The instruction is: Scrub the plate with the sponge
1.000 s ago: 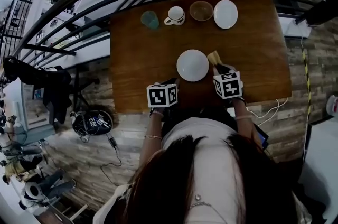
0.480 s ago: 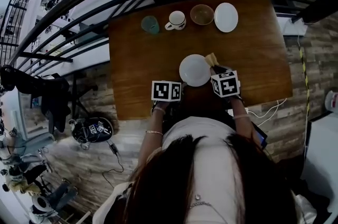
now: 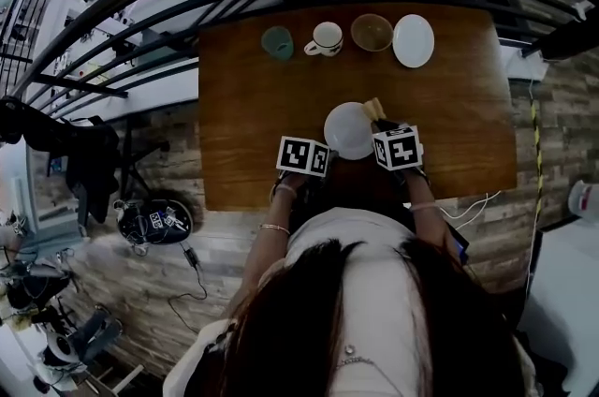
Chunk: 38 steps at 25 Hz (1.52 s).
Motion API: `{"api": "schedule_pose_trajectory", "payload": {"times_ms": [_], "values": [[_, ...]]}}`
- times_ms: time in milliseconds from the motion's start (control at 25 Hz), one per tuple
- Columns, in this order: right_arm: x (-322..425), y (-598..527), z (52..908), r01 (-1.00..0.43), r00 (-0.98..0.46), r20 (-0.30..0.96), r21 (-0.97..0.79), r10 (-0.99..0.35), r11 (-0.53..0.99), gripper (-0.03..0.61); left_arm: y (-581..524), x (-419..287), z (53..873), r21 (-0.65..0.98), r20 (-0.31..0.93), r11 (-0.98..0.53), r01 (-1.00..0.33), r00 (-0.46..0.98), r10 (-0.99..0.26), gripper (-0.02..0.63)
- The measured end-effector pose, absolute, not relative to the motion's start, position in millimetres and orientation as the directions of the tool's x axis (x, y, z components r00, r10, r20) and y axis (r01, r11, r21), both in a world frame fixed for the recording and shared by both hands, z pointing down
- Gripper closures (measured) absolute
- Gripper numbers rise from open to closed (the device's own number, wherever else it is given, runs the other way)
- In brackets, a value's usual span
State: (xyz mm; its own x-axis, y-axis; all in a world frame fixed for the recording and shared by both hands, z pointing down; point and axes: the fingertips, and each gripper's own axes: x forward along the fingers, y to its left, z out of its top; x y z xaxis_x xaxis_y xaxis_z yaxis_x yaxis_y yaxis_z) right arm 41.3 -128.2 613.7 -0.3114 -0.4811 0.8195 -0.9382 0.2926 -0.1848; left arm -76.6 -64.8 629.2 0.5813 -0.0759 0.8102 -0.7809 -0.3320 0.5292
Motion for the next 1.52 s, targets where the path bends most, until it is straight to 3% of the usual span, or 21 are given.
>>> {"api": "schedule_pose_trajectory", "payload": {"times_ms": [680, 1520], "values": [[23.6, -139.0, 627.5, -0.925, -0.319, 0.858, -0.189, -0.403, 0.33, 0.52, -54.0, -75.6, 650.3, 0.565, 0.804, -0.292, -0.772, 0.594, -0.017, 0.523], [-71.7, -115.7, 635.2, -0.746, -0.491, 0.851, -0.298, -0.189, 0.596, 0.52, -58.6, -77.1, 649.7, 0.598, 0.781, -0.216, -0.772, 0.621, -0.058, 0.523]]}}
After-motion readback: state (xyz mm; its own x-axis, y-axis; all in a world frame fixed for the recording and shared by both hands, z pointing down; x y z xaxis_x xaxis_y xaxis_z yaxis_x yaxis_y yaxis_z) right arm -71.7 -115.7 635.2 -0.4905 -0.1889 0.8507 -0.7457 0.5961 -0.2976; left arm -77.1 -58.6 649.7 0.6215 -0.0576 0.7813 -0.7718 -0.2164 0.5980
